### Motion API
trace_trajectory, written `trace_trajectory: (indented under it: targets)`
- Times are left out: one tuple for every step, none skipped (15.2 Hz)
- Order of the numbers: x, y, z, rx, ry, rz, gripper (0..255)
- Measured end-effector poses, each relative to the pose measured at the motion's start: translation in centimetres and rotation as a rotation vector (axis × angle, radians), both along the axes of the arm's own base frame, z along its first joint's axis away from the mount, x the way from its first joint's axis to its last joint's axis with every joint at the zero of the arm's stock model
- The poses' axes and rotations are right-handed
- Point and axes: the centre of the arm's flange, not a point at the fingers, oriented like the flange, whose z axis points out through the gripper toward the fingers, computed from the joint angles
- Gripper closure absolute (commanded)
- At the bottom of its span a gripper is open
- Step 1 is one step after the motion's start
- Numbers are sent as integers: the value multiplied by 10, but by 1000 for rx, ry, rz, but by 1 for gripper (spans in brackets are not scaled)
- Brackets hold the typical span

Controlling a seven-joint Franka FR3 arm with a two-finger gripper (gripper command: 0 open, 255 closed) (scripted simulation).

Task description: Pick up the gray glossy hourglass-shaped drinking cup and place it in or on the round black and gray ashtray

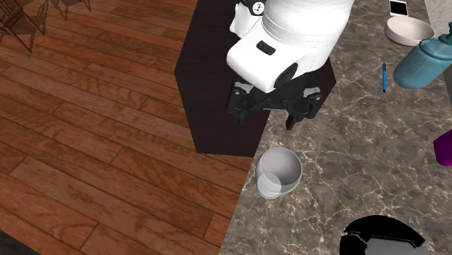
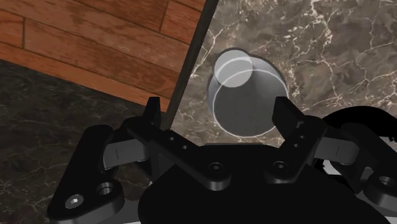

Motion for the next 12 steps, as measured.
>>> trace_trajectory:
  targets:
    - [6, -1, -12, -1, 1, 3, 0]
    - [14, 1, -24, -2, 2, 5, 0]
    - [20, 2, -37, -3, 4, 8, 0]
    - [27, 4, -48, -5, 5, 11, 0]
    - [31, 6, -59, -6, 6, 13, 0]
    - [38, 5, -70, -7, 7, 16, 0]
    - [43, 7, -78, -8, 8, 18, 0]
    - [46, 7, -84, -8, 9, 19, 0]
    - [46, 6, -89, -8, 9, 19, 0]
    - [47, 6, -95, -8, 9, 19, 0]
    - [47, 6, -100, -8, 9, 20, 0]
    - [46, 5, -104, -8, 9, 20, 0]
